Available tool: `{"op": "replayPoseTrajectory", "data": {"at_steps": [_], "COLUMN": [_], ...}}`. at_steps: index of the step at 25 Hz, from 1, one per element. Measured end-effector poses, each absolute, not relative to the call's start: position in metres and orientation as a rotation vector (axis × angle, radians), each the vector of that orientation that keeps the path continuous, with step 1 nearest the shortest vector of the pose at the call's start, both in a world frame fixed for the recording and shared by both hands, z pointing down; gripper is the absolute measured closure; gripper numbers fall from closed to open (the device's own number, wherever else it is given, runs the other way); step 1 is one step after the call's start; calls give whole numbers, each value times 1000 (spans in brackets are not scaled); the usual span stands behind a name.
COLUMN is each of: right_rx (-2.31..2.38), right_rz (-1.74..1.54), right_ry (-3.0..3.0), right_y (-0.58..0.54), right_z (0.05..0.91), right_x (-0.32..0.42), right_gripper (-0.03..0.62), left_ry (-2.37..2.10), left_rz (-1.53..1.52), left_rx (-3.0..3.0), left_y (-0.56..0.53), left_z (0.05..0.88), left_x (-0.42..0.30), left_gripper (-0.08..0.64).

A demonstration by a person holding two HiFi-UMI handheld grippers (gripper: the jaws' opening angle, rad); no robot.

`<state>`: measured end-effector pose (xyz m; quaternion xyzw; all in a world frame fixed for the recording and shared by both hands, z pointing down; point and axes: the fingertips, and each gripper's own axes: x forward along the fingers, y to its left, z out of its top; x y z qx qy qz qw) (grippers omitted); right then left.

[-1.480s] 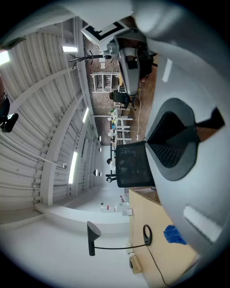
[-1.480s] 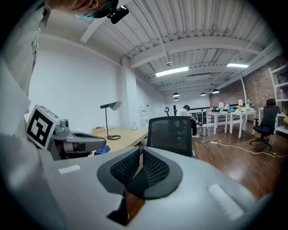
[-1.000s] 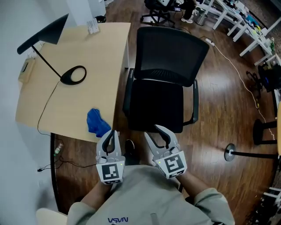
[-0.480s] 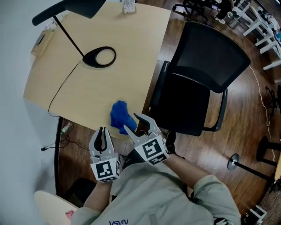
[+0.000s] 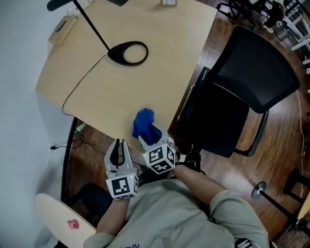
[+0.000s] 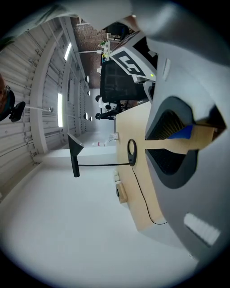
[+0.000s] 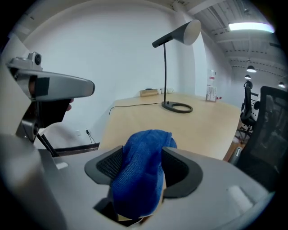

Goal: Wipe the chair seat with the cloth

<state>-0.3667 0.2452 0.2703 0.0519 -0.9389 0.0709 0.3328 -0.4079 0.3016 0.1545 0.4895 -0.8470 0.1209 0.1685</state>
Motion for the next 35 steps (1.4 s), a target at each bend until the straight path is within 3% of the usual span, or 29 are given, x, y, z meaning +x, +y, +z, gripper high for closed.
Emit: {"op": "replayPoseTrajectory", "data": {"at_steps": [4,9,11,23,35], "right_rx": [129,113,115,557,718], "right_rz": [170,216,242,293,453], "right_ry": [-2447,-2462,-2477,-2558,-2531], "right_y": [244,246,243,101,-34], "right_z": [283,284,276,206,253], "right_x": [-368,-366,-361,-228,-103], "right_gripper": [348,482,499,508,508], "left_ry": [-2399,-2364,-2354,-2142,-1964], "left_rz": [344,364,362,284,383], "left_rx": [1382,1399,1426,1756,1832], "left_y": [302,289,280,165,34], "left_z": [167,174,173,156,200], "left_x": [-403,-392,-386,-282,-153], "left_gripper": [529,529,529,554,554]}}
